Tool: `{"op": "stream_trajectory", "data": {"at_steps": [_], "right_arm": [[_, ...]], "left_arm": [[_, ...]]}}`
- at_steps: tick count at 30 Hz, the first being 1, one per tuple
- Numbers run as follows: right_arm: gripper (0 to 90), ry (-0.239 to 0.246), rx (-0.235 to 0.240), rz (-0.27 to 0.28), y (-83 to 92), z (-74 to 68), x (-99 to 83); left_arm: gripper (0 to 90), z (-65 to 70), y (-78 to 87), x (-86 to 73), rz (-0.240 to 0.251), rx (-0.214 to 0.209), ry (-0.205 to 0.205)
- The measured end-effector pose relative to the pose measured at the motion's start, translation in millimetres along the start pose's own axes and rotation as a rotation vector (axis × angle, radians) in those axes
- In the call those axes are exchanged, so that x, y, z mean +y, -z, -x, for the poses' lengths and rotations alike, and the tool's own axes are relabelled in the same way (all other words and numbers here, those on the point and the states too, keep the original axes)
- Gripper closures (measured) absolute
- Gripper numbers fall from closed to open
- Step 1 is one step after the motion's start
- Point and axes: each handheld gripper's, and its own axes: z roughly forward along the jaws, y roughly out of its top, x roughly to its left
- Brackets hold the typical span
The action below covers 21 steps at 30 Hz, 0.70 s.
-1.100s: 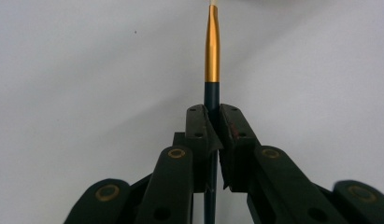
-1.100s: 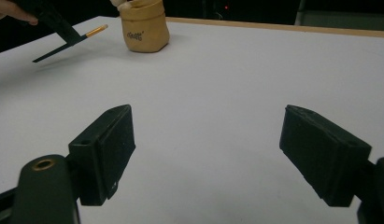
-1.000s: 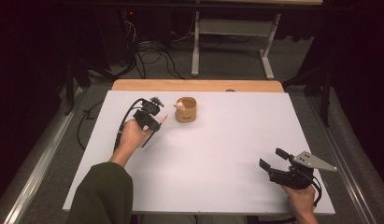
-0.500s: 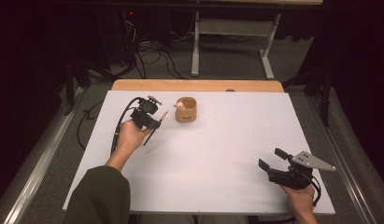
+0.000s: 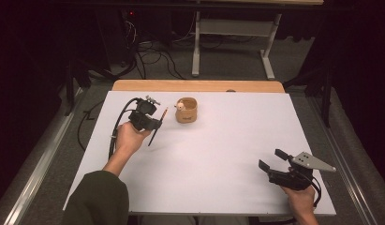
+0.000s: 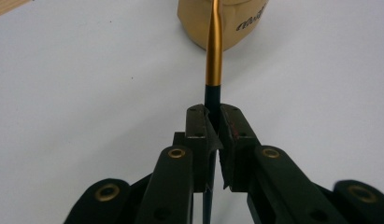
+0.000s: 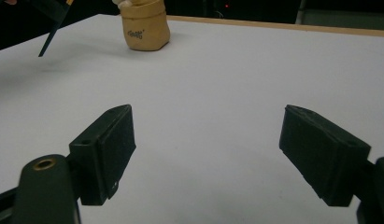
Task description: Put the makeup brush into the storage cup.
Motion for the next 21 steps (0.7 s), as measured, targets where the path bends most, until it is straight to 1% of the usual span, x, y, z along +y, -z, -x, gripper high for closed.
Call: {"op": "stream_trajectory", "data": {"at_steps": [2, 4, 6, 11, 12, 17, 21], "right_arm": [[20.1, 0.001, -0.001, 0.003, 0.3, 0.9, -0.5], [20.1, -0.008, -0.003, 0.008, 1.3, 1.2, -0.2], [20.1, -0.005, -0.003, 0.007, 1.1, 1.0, 0.0], [20.1, 0.006, 0.000, 0.000, -0.5, -0.5, 0.3], [20.1, 0.003, 0.000, -0.002, -0.7, -0.3, -0.1], [20.1, -0.004, -0.002, 0.005, 0.3, 0.4, -0.1], [20.1, 0.004, 0.000, 0.002, -0.3, -0.7, 0.3]], "left_arm": [[82.6, -0.2, 1.5, -0.5, 0.010, -0.005, 0.004], [82.7, -0.3, 2.9, -1.1, 0.015, -0.009, 0.003], [82.7, -0.2, 4.7, -1.7, 0.018, -0.012, -0.002], [82.8, 0.6, 10.8, -3.8, 0.043, -0.015, -0.003], [82.7, 0.9, 11.2, -4.2, 0.053, -0.016, 0.002], [82.8, 1.6, 16.7, -6.2, 0.079, -0.032, -0.001], [82.8, 4.1, 20.7, -7.4, 0.101, -0.044, -0.003]]}}
